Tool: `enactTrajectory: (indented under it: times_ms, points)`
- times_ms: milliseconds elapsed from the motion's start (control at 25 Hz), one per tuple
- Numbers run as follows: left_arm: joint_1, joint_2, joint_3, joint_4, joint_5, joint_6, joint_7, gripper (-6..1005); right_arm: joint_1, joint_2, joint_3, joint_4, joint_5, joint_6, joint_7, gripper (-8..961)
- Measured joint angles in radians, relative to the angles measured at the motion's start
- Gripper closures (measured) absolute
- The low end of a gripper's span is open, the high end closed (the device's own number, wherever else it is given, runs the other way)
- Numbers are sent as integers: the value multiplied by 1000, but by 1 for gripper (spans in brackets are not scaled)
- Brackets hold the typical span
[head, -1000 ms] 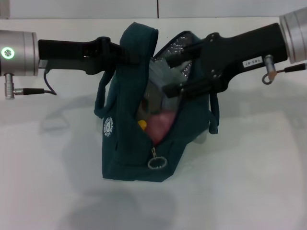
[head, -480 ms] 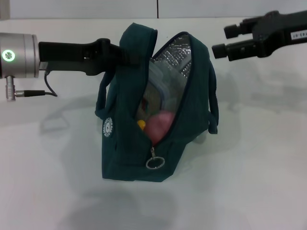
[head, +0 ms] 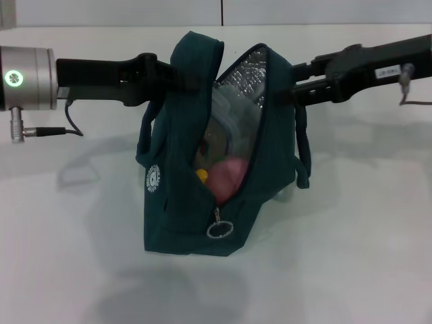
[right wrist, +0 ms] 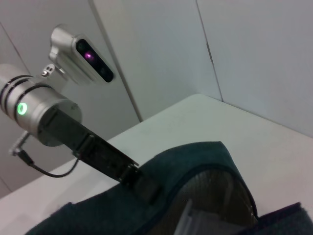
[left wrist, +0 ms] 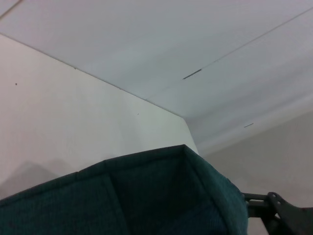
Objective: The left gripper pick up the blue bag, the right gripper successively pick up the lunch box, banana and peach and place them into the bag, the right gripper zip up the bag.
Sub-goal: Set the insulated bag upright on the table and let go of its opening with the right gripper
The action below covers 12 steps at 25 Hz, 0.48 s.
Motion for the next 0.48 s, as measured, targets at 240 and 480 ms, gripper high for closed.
enactTrajectory:
  times_ms: [240,480]
  points:
    - [-2,3,0,0,-1,0,1,952,8,-5,-117,-22,-54,70,73,226]
    - [-2,5,0,0,-1,-2,5,952,12,-7,-137,-93,-129,70,108,186]
